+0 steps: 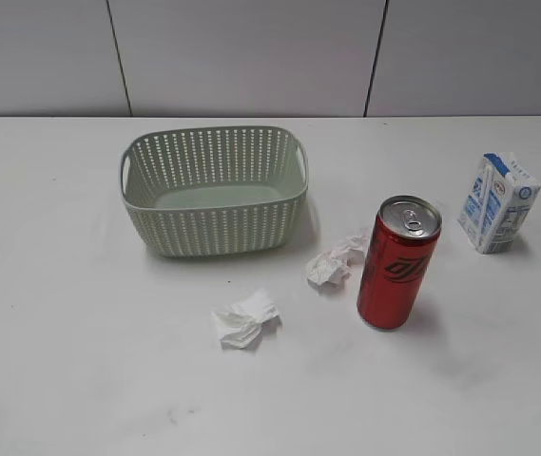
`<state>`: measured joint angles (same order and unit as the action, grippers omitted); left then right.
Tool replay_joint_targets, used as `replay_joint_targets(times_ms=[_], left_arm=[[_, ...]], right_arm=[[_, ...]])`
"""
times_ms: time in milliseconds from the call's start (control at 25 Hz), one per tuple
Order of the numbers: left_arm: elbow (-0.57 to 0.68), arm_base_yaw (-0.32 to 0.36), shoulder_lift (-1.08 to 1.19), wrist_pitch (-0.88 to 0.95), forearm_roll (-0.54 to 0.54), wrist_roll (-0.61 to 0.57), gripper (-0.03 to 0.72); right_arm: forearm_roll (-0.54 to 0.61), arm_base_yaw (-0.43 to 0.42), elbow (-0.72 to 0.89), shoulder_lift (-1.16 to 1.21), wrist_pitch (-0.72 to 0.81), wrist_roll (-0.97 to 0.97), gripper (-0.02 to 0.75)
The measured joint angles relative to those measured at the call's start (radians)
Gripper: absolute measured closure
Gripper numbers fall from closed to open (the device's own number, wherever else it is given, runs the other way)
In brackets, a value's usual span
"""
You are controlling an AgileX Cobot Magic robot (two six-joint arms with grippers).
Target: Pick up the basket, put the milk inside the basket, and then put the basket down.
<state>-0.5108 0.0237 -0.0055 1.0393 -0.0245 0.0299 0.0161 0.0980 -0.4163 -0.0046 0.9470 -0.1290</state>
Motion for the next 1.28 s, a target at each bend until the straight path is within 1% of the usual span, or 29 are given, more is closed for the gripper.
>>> replay_joint_targets(times_ms=[1280], left_arm=[[-0.003, 0.0, 0.0, -0.009, 0.0, 0.0, 0.18]], right_arm=[[0.0, 0.0, 0.0, 0.0, 0.0, 0.001, 0.148]])
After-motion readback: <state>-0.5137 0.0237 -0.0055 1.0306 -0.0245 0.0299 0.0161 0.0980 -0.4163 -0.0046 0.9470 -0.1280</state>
